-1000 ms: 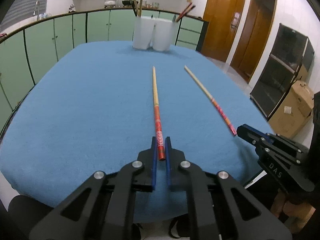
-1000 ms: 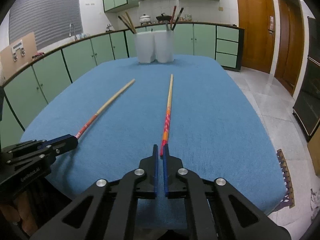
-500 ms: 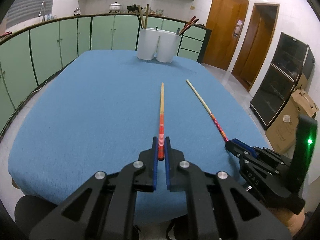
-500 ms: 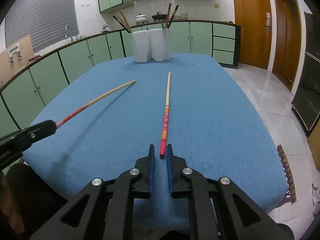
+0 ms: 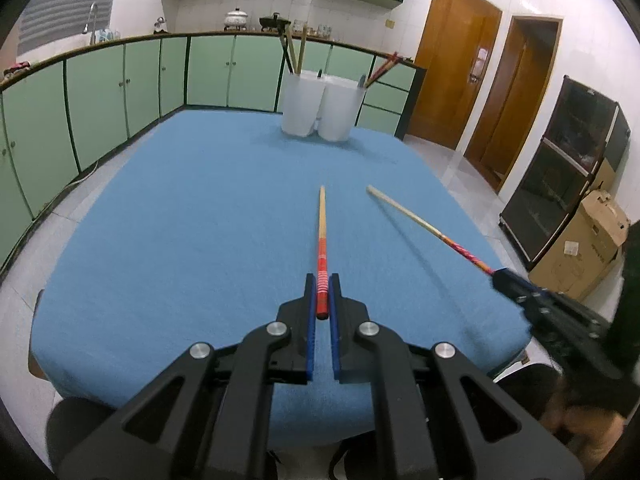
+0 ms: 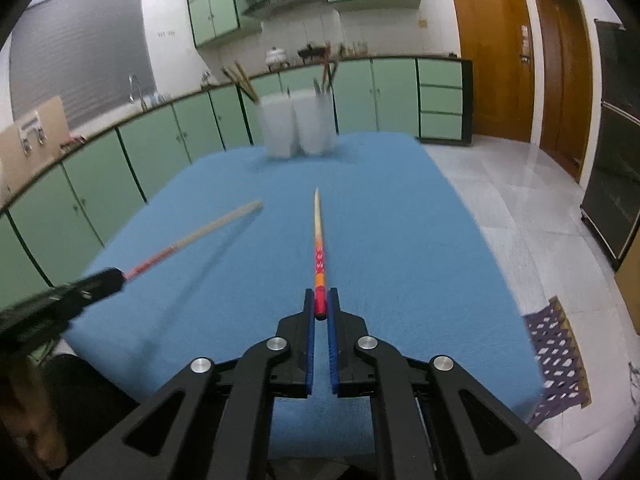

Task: Organize utensils
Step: 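Carry both red-patterned chopsticks to the white holder and drop them in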

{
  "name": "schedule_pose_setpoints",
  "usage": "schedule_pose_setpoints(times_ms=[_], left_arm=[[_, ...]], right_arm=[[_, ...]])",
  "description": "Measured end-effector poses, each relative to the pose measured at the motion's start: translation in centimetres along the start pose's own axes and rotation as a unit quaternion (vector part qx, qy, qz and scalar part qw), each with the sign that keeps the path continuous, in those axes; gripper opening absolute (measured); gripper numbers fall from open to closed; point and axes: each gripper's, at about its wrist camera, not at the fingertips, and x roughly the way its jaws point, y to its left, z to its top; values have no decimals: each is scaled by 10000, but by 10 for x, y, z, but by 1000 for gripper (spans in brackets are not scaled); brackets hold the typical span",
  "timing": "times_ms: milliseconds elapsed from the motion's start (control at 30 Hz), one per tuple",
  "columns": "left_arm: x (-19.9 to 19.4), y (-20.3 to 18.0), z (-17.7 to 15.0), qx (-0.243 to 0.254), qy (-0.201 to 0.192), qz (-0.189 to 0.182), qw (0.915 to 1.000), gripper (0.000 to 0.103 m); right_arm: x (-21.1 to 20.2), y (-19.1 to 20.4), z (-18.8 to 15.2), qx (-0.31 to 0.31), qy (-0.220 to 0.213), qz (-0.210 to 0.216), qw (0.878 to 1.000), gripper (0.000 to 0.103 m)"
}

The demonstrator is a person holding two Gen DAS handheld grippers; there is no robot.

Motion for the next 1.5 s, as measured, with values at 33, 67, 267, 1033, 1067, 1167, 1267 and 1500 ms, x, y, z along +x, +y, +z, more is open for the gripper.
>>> schedule_pose_setpoints(times_ms=[33, 67, 267, 1033, 1067, 1167, 1267, 1500], left_arm=[[-5, 0, 4, 11, -33, -3, 10000, 5], [-9, -1, 8, 23, -71, 0, 10000, 5], [-37, -4, 32, 141, -281, -23, 9995, 5], [-23, -5, 153, 603, 18, -340, 9976, 5], [-22, -6, 156, 604, 21, -356, 9975, 5], [-24, -4, 160, 593, -22, -394, 9975, 5], [-23, -2, 170, 571, -46, -427, 9974, 5], [-21, -9, 198, 724, -141, -357, 9966, 5]], right_arm=[[-11, 0, 7, 5, -56, 17, 10000, 6], [-17, -1, 12, 15, -92, 43, 9999, 6], [-50, 2, 54, -126, -314, 157, 9993, 6], [4, 48, 184, -1177, 361, 442, 9914, 5], [5, 48, 186, -1158, 369, 458, 9915, 5], [2, 47, 195, -1134, 346, 491, 9917, 5], [2, 45, 203, -1161, 355, 476, 9915, 5], [2, 47, 233, -1246, 339, 408, 9908, 5]])
